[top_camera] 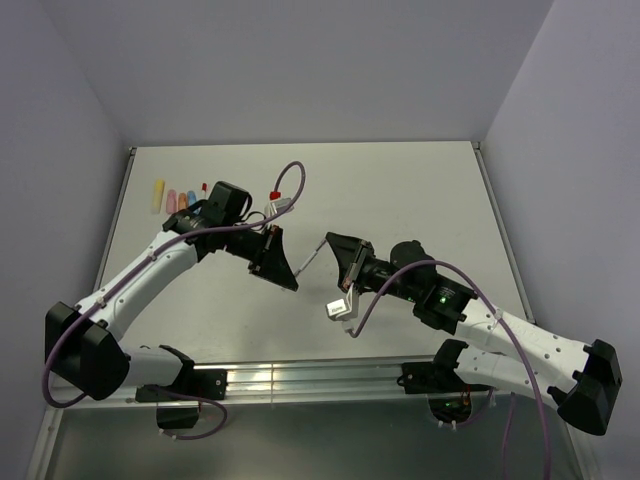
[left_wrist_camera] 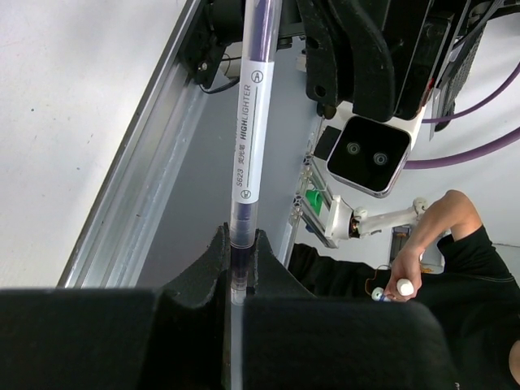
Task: Insert the pens into the pen caps
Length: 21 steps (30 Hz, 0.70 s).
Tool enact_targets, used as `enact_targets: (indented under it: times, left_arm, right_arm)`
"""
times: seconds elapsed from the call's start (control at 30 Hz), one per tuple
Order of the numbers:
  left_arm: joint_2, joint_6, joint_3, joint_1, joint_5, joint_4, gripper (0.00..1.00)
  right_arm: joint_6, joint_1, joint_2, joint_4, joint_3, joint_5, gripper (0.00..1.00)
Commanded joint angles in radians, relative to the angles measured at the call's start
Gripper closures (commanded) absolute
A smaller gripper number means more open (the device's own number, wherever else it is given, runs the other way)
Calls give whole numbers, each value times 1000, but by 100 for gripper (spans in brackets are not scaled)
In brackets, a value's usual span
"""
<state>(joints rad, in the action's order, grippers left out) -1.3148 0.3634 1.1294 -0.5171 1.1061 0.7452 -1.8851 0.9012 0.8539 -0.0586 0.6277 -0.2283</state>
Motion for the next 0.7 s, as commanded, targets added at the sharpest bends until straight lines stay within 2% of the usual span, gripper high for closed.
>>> enact_targets:
  times: [0.0,0.37,0.57,0.63,0.67]
  left_arm:
    - [-40,31,66,11,-111,-274,100]
    - [-64,39,84,12,-120,-288,100]
    - [-51,26,70,19,-161,-280,100]
    - [-32,16,55,35,-181,-276,100]
    - [-26,9,50,45,-189,-270,100]
  right_arm:
    - [-11,108,-7,25,-2,-384,100]
    - [4,120,-27,51,-9,-462,100]
    - [32,123,-7,45,1,-375,100]
    - [84,122,-3,33,9,-308,89]
    - [95,120,-4,31,18,-289,76]
